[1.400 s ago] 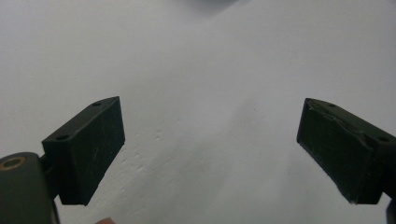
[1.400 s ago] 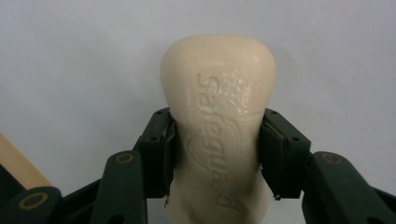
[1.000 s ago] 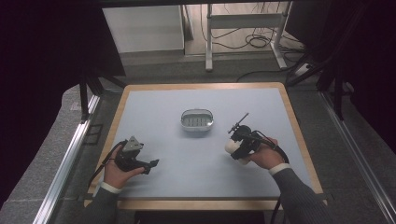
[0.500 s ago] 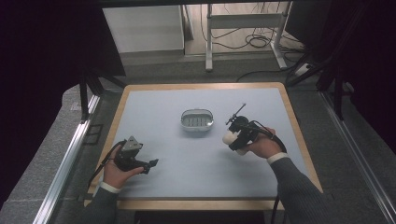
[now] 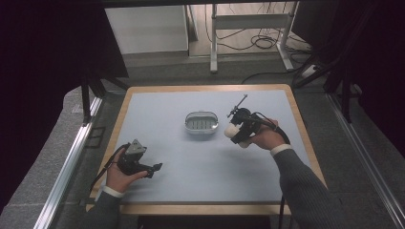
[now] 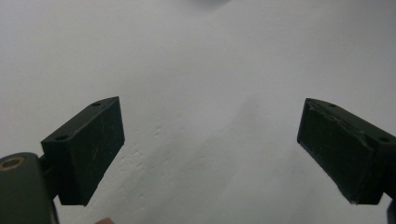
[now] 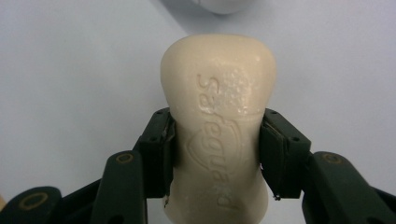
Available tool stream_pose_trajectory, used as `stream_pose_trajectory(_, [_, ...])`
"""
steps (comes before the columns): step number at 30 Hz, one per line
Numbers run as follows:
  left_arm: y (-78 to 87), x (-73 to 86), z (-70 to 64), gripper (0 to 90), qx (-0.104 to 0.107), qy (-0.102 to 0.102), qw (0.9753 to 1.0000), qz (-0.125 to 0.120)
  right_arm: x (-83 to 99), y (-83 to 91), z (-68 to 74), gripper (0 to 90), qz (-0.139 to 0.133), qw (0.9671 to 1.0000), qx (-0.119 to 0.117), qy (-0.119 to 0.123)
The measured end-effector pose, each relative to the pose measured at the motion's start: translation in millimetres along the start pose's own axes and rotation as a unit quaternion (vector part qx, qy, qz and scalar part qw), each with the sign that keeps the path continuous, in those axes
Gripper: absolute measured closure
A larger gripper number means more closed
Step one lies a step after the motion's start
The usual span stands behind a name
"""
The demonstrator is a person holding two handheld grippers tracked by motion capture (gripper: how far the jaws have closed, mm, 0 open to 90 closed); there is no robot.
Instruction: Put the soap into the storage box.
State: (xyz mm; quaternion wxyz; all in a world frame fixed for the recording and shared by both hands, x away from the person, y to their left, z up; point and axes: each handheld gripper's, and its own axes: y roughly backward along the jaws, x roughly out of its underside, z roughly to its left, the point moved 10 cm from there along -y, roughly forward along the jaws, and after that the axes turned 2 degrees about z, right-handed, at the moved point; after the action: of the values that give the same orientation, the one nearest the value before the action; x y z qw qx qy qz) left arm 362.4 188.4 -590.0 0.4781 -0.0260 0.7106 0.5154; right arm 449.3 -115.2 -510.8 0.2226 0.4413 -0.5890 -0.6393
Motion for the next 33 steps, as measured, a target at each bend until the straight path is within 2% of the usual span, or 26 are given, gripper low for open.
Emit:
stream_pose_trajectory(11, [-0.9,0.7,0.0,7.9,0.0,0.0,1.0,0.002,-23.1,-2.5,-11.1,49.9,-0.003,0.9999,0.003,0.013])
stream_pose_trajectory(15, [-0.9,0.6,-0.1,7.9,0.001,0.0,1.0,0.002,-34.6,-3.0,-15.2,49.9,-0.002,0.9996,0.006,0.028])
stream_pose_trajectory(17, [-0.9,0.9,0.0,7.9,0.001,-0.002,1.0,0.004,-41.3,-4.1,-16.0,49.9,-0.007,0.9992,0.003,0.039])
stream_pose_trajectory(19, [-1.1,1.1,0.1,7.9,0.001,-0.003,1.0,0.005,-47.4,-5.4,-15.2,49.9,-0.01,0.9991,-0.008,0.041])
stream_pose_trajectory(23, [-0.7,1.3,0.2,7.9,0.001,-0.004,1.0,0.006,-57.0,-11.2,-18.8,49.9,-0.007,0.9987,-0.004,0.05])
stream_pose_trajectory(24, [-0.8,1.3,0.4,7.9,0.001,-0.004,1.0,0.006,-58.9,-12.5,-18.5,49.9,-0.005,0.9989,-0.004,0.046])
stream_pose_trajectory(29, [-1.6,1.5,0.2,7.9,0.001,-0.006,1.0,0.007,-68.2,-18.9,-20.6,49.9,-0.005,0.9983,-0.009,0.058])
stream_pose_trajectory(33, [-2.4,1.8,-0.1,7.9,0.003,-0.006,0.9999,0.008,-74.6,-22.1,-20.3,49.9,-0.012,0.9983,-0.018,0.054])
